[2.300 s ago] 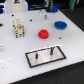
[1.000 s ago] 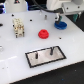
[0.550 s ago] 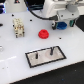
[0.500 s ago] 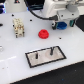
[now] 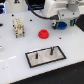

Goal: Insert the blue gear onto the right peg, followed by the red gear

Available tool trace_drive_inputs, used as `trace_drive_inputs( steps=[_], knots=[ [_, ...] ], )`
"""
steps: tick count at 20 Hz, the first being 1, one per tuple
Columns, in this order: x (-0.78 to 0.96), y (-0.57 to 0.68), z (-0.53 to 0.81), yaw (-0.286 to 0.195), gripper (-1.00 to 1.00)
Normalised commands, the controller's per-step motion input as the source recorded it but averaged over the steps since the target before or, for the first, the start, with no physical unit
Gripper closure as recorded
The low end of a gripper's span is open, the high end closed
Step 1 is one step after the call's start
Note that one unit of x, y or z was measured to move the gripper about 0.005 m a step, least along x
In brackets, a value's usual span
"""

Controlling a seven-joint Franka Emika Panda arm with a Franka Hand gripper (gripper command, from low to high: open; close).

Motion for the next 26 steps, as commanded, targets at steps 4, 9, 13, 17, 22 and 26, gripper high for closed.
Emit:
trace_drive_inputs(
  steps=[4,9,13,17,22,26],
  knots=[
    [-0.15,-0.01,-0.01,0.000,-1.00],
    [-0.19,-0.08,-0.10,0.000,1.00],
    [-0.12,-0.02,-0.03,0.000,1.00],
    [-0.15,0.01,-0.02,0.000,1.00],
    [-0.09,-0.03,-0.05,0.000,1.00],
    [-0.06,-0.05,0.07,0.000,1.00]
  ],
)
